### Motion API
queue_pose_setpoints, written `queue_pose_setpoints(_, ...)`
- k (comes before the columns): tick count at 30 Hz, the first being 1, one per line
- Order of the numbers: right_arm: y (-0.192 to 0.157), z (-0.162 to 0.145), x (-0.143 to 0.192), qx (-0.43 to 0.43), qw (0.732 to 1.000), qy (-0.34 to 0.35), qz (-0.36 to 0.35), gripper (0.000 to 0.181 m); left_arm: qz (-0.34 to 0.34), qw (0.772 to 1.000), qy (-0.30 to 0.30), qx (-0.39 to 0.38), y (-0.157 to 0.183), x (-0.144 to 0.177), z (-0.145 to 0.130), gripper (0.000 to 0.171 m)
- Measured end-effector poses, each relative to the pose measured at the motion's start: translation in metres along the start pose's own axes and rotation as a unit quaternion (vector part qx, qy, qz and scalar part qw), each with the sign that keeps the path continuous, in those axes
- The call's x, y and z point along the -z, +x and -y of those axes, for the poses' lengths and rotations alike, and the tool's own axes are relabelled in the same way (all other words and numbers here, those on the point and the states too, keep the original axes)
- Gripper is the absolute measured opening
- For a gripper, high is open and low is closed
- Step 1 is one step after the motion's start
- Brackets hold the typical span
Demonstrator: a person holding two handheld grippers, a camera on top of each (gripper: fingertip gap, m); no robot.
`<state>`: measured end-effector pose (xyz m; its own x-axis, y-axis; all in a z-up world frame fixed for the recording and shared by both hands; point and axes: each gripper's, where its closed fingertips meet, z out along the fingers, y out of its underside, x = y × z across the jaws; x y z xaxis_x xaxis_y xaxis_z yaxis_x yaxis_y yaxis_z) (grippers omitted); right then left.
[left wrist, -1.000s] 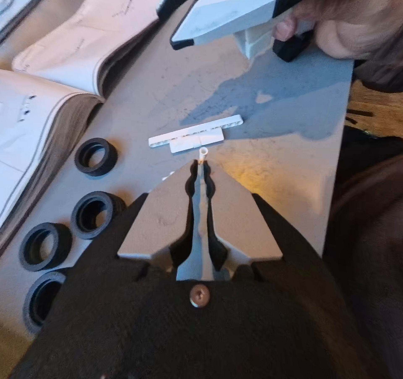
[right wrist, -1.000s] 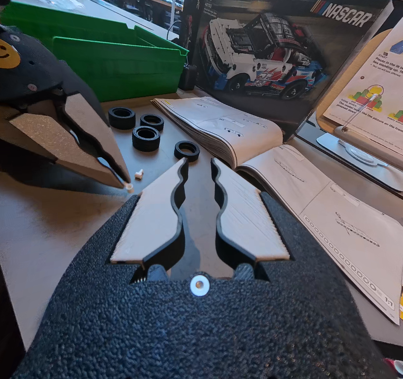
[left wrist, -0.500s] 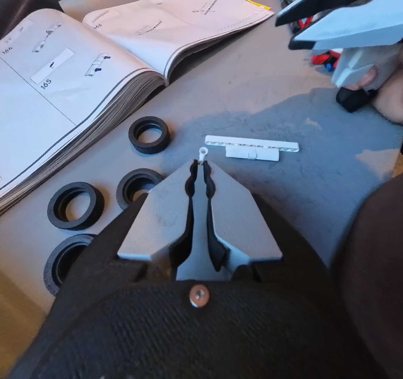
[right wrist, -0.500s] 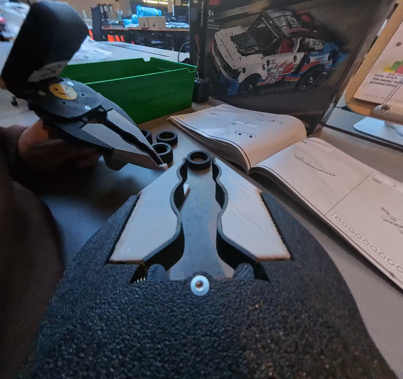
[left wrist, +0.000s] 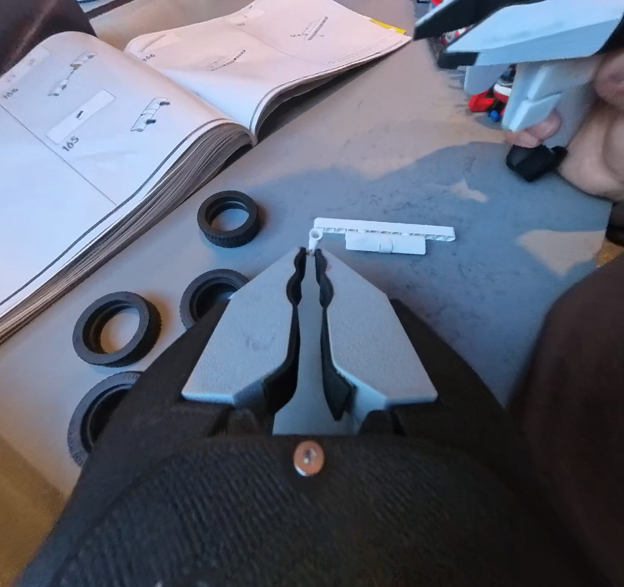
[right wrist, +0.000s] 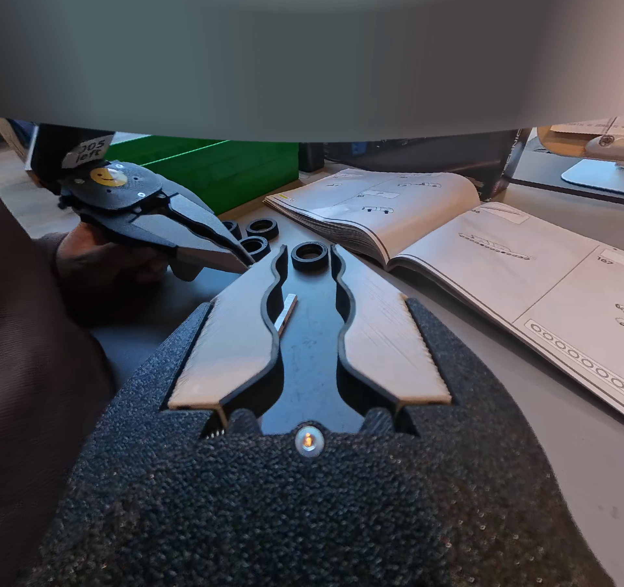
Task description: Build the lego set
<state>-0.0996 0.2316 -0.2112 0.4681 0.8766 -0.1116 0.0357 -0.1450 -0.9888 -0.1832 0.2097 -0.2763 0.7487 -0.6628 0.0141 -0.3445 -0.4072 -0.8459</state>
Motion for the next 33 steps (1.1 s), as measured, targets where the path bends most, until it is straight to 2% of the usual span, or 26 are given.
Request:
queue_pose_setpoints(5, -0.002, -0.001, 0.000, 0.006, 1.000, -0.002, 0.003, 0.024, 0.024, 0.999, 0.004, -0.042, 0.003, 0.001, 0.001, 0.003)
queue_pose_setpoints(13, -0.030, -0.012, -0.011, 0.060, 0.996, -0.041, 0.051, 0.027, 0.064, 0.992, 0.046, -0.102, 0.003, 0.008, 0.013, 0.003)
queue_pose_setpoints(20, -0.044, -0.017, -0.030, -0.004, 0.992, -0.067, 0.104, 0.025, 0.088, 0.975, 0.087, -0.186, 0.014, 0.011, 0.025, 0.003)
queue_pose_setpoints(26, -0.055, -0.030, -0.042, -0.037, 0.979, -0.123, 0.156, 0.025, 0.102, 0.953, 0.128, -0.255, 0.025, 0.016, 0.035, 0.003)
queue_pose_setpoints(28, -0.058, -0.029, -0.042, -0.047, 0.976, -0.120, 0.173, 0.022, 0.099, 0.950, 0.131, -0.266, 0.027, 0.016, 0.035, 0.003)
queue_pose_setpoints(30, -0.061, -0.029, -0.041, -0.055, 0.973, -0.123, 0.189, 0.009, 0.099, 0.950, 0.142, -0.261, 0.026, 0.018, 0.039, 0.003)
queue_pose_setpoints(33, -0.063, -0.027, -0.040, -0.075, 0.969, -0.120, 0.204, 0.009, 0.087, 0.952, 0.150, -0.252, 0.029, 0.021, 0.039, 0.002)
